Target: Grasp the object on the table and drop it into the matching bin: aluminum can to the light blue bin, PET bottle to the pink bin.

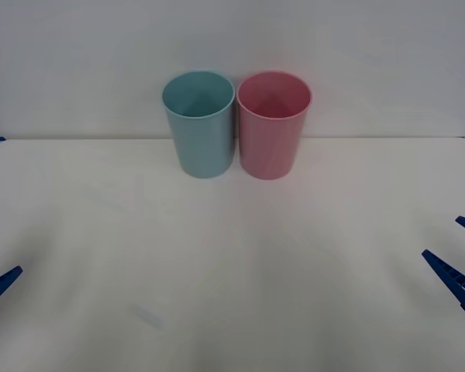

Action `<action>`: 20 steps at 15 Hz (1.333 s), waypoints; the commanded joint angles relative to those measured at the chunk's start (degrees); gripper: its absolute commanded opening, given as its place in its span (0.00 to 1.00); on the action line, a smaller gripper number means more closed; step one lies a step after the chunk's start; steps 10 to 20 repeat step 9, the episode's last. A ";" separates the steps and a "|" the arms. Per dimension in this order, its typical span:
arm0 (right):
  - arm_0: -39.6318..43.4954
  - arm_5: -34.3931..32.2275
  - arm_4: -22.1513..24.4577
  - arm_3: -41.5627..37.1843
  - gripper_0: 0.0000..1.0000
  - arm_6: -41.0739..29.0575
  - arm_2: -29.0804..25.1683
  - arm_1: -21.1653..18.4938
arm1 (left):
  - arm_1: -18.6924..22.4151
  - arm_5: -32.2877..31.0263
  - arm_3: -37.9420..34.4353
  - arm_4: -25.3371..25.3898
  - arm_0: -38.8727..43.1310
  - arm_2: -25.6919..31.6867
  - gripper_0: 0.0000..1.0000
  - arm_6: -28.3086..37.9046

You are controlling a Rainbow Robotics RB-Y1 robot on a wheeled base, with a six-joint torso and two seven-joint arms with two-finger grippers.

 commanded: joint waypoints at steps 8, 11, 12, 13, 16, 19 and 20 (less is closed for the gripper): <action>0.00 0.00 0.00 0.00 1.00 0.00 0.00 0.00 | 0.16 -0.09 -0.32 3.02 3.65 -3.50 1.00 0.11; 0.00 0.00 0.00 0.00 1.00 0.00 0.00 0.00 | 0.16 -0.09 -0.32 3.02 3.65 -3.50 1.00 0.11; 0.00 0.00 0.00 0.00 1.00 0.00 0.00 0.00 | 0.16 -0.09 -0.32 3.02 3.65 -3.50 1.00 0.11; 0.00 0.00 0.00 0.00 1.00 0.00 0.00 0.00 | 0.16 -0.09 -0.32 3.02 3.65 -3.50 1.00 0.11; 0.00 0.00 0.00 0.00 1.00 0.00 0.00 0.00 | 0.16 -0.09 -0.32 3.02 3.65 -3.50 1.00 0.11; 0.00 0.00 0.00 0.00 1.00 0.00 0.00 0.00 | 0.16 -0.09 -0.32 3.02 3.65 -3.50 1.00 0.11; 0.00 0.00 0.00 0.00 1.00 0.00 0.00 0.00 | 0.16 -0.09 -0.32 3.02 3.65 -3.50 1.00 0.11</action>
